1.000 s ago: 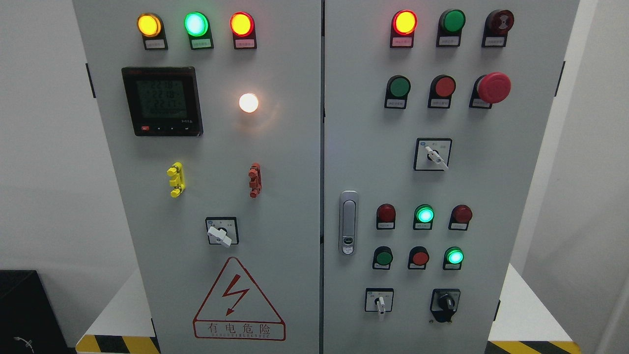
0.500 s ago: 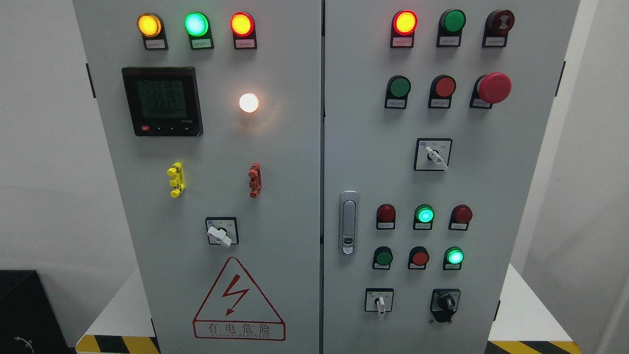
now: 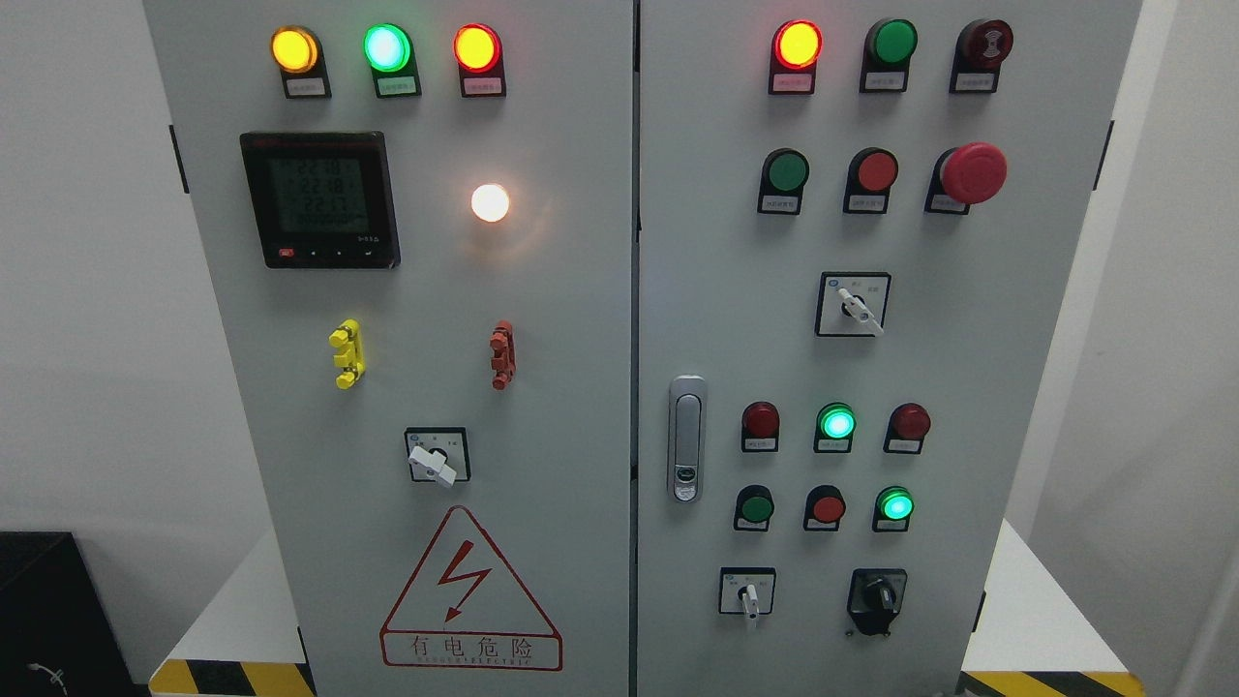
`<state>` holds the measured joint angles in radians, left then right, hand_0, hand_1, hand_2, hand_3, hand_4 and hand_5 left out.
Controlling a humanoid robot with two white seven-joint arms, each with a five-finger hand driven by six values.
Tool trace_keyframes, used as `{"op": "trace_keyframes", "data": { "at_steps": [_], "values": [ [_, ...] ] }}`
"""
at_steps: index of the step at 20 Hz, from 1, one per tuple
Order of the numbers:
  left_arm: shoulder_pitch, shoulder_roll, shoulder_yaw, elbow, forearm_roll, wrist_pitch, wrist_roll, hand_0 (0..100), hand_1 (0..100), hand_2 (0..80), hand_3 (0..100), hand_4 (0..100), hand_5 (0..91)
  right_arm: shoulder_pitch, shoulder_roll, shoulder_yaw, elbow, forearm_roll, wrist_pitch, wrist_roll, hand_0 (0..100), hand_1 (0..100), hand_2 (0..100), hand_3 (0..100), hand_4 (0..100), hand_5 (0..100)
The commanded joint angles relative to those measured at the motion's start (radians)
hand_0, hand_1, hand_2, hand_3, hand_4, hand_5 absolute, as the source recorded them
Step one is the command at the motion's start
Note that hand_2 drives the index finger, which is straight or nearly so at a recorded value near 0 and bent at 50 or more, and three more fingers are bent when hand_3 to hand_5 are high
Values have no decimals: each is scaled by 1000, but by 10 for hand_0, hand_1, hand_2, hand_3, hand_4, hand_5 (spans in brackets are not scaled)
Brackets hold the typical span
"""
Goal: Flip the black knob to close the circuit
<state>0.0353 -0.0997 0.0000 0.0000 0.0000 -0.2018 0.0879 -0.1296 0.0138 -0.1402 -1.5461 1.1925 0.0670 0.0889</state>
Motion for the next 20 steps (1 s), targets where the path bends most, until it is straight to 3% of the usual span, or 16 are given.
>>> {"op": "trace_keyframes", "data": {
  "at_steps": [1,20],
  "values": [
    [0,0,-20,21,-21,-1,-4,0,0,0,0,0,0,-2,-8,-1,-92,15,11,20,0,0,792,924,719,727],
    [0,0,-21,21,-21,-1,-4,0,0,0,0,0,0,-61,-9,31,-134,47,117,100,0,26,786,915,712,719]
  ]
}}
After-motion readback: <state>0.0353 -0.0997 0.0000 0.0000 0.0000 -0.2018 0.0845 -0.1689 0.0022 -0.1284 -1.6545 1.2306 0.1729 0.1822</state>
